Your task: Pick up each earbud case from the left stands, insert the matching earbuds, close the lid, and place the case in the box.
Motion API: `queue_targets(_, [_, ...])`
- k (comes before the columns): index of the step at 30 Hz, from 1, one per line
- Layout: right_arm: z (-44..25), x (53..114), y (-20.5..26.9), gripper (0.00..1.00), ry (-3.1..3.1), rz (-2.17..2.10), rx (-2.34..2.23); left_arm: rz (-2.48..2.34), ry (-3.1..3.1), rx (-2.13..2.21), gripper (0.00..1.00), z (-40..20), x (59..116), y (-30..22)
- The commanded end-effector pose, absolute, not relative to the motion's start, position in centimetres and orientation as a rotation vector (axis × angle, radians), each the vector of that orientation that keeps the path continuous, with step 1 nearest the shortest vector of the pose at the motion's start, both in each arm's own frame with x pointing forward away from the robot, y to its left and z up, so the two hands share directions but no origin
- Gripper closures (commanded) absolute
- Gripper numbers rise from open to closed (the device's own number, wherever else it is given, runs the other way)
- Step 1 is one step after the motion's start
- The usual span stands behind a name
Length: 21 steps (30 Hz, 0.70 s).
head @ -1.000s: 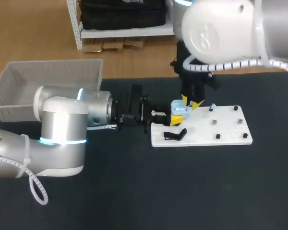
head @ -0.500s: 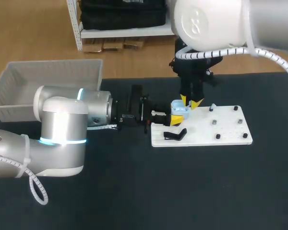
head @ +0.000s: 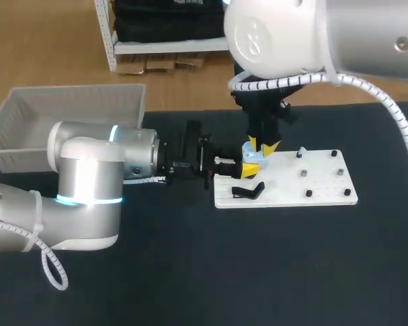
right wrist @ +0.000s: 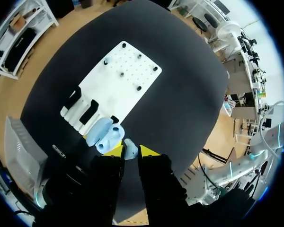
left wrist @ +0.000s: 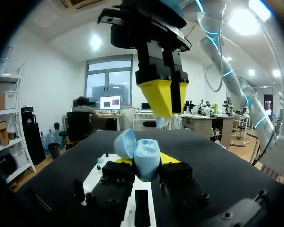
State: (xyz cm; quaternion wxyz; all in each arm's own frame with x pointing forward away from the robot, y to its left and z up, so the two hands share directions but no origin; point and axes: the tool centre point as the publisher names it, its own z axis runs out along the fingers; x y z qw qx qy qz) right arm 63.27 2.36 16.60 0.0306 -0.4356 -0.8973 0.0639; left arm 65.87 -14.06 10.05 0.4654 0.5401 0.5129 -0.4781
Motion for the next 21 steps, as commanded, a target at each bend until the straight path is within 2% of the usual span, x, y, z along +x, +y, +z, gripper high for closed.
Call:
queue_targets(1, [16.68, 63.85, 2.86, 1.00, -2.751, 0.231, -1.350, -1.176, 1.258, 1.327, 1.00, 9.99, 65.98, -14.10])
queue_targets(21, [15.86, 64.45, 2.69, 1.00, -2.721, 0.242, -1.354, -1.176, 1.258, 1.327, 1.00, 9.99, 65.98, -14.10])
